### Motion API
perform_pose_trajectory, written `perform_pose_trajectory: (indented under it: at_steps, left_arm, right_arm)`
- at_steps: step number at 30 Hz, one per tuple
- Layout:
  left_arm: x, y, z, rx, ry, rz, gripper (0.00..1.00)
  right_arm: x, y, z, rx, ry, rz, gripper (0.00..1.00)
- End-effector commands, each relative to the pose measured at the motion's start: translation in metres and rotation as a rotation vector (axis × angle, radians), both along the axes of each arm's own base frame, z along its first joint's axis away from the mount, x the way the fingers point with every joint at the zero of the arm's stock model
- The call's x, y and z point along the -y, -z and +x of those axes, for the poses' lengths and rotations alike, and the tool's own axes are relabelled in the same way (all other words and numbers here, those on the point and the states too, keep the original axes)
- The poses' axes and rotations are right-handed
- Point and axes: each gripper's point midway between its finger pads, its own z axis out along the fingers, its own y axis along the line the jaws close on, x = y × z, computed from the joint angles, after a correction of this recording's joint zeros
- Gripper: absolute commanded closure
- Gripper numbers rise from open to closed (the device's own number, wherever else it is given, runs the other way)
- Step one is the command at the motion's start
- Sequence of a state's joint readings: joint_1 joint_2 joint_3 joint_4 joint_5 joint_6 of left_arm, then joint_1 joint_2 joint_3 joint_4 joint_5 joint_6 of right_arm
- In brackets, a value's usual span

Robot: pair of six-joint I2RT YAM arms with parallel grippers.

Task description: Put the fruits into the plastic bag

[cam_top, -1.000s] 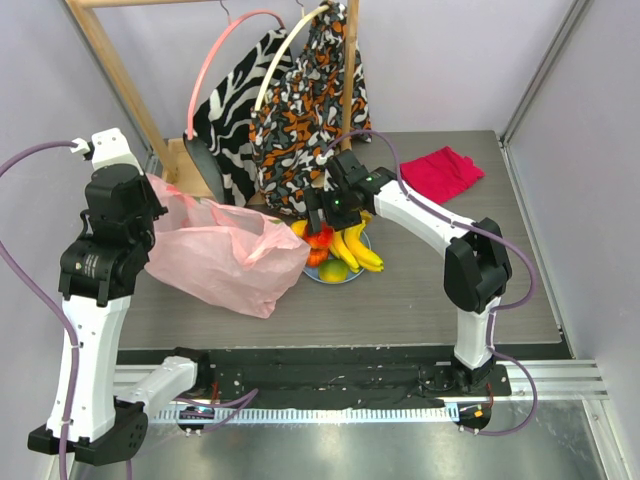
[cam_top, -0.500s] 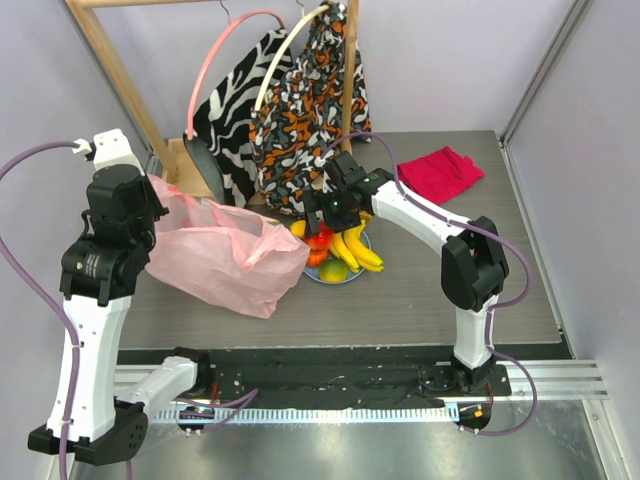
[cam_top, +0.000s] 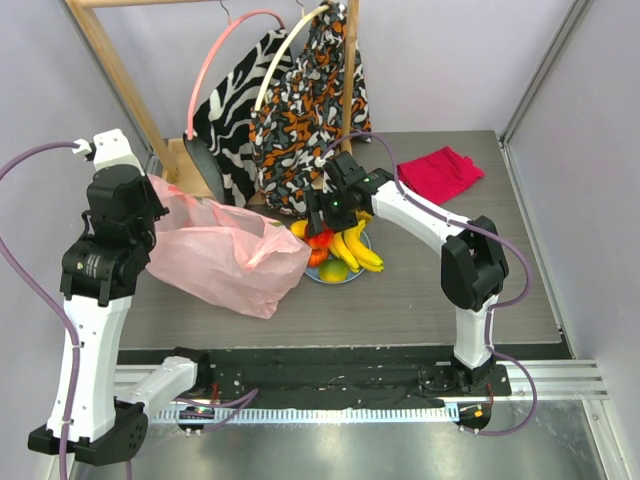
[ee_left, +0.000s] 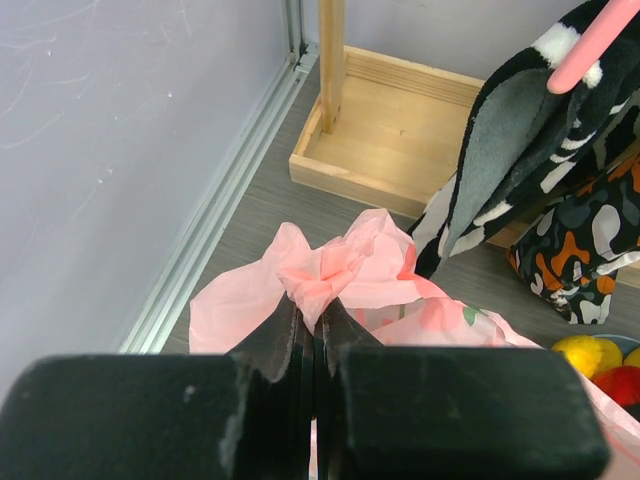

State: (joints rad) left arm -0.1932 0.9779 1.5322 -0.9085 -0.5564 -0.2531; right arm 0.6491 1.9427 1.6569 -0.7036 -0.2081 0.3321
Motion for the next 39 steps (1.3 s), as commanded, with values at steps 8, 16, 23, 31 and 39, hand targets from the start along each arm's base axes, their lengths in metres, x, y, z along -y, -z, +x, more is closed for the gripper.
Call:
perform_pose_trajectory:
  at_steps: [8, 16, 23, 31, 39]
  left_arm:
    - [0.0, -0.017, -0.001, 0.093, 0.006, -0.019, 1.0]
    - [0.006, -0.021, 0.001, 0.105, 0.039, -0.029, 1.0]
    - [0.01, -0.021, 0.0, 0.117, 0.055, -0.054, 1.0]
    - [0.016, -0.016, 0.001, 0.107, 0.075, -0.084, 1.0]
    - [0.019, -0.017, 0.005, 0.125, 0.077, -0.119, 1.0]
  right_arm:
    - [0.035, -0.098, 0.02, 0.297, 0.119, 0.04, 0.82]
    - [0.079, -0.155, 0.034, 0.493, 0.234, 0.022, 0.85]
    - [0.074, -0.221, 0.029, 0.627, 0.232, 0.165, 0.87]
    - [0.032, -0.277, 0.009, 0.698, 0.094, 0.36, 0.89]
    - [-0.067, -0.294, -0.052, 0.725, -0.301, 0.466, 0.89]
